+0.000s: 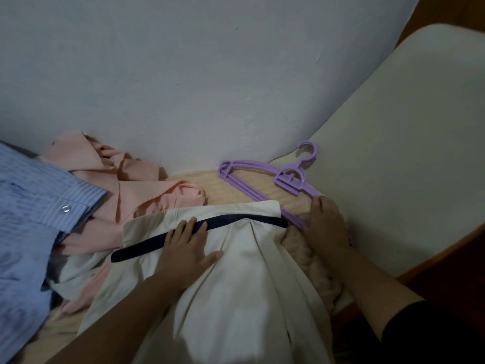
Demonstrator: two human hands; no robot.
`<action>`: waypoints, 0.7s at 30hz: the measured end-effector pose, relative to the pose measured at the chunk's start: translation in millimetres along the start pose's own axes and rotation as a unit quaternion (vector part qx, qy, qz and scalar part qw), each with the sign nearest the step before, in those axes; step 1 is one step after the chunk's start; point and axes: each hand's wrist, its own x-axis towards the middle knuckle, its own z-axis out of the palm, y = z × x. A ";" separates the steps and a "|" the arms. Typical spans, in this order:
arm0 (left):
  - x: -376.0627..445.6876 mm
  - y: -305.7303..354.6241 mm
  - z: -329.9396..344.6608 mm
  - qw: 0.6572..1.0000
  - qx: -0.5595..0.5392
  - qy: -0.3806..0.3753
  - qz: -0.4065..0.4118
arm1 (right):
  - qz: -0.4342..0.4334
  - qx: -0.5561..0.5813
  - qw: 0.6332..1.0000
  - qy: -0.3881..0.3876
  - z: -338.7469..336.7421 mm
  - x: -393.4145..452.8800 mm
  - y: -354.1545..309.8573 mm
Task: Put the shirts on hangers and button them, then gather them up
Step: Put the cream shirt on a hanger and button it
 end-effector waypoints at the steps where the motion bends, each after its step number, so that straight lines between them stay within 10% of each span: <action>1: 0.2 0.7 -0.6 1.000 0.001 -0.002 0.001 | -0.007 -0.009 1.000 0.000 0.1 -1.7 -0.3; 21: 12.6 3.5 4.7 1.000 0.013 -0.011 -0.004 | 0.010 0.024 0.998 0.057 4.2 -5.1 -5.9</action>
